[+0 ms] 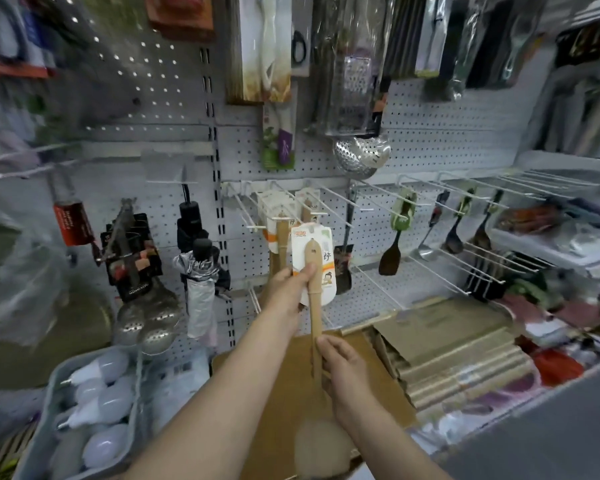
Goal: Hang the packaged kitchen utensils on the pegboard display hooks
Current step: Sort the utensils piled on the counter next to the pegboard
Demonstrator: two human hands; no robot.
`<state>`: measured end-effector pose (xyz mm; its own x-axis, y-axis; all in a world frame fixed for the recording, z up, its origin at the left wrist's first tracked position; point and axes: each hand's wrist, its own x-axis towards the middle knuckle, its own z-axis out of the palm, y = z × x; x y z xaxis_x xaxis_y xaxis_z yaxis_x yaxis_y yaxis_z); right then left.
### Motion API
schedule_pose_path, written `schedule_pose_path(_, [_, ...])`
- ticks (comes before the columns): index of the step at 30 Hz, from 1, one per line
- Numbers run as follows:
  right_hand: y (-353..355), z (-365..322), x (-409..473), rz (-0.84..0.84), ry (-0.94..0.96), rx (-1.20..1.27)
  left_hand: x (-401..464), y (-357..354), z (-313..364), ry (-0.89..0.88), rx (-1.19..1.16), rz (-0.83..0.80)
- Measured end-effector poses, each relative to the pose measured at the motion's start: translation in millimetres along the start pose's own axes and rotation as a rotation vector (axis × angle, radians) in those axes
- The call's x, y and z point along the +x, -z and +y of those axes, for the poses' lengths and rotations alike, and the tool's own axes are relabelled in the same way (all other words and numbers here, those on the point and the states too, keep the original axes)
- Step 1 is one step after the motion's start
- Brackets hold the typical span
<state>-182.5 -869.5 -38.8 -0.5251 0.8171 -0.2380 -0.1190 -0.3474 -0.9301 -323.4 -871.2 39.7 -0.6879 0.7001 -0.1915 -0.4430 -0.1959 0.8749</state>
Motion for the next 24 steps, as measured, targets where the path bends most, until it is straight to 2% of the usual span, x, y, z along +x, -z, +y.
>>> schedule_pose_path(3, [12.0,-10.1,15.4,-0.058,-0.013,-0.024,-18.6,-23.3,12.0,-0.009,0.025,0.083])
schedule_pose_path(11, [19.3,-11.2,58.9,-0.167,-0.092,-0.001,10.9,-28.4,3.9,-0.026,0.031,0.210])
schedule_pose_path(19, [-7.0,-1.6,105.8,-0.255,-0.150,-0.043,54.3,-9.7,5.9,-0.053,0.064,0.238])
schedule_pose_path(24, [-28.5,-2.4,144.4,-0.241,-0.155,-0.022,85.5,-3.5,14.9,-0.075,0.072,0.256])
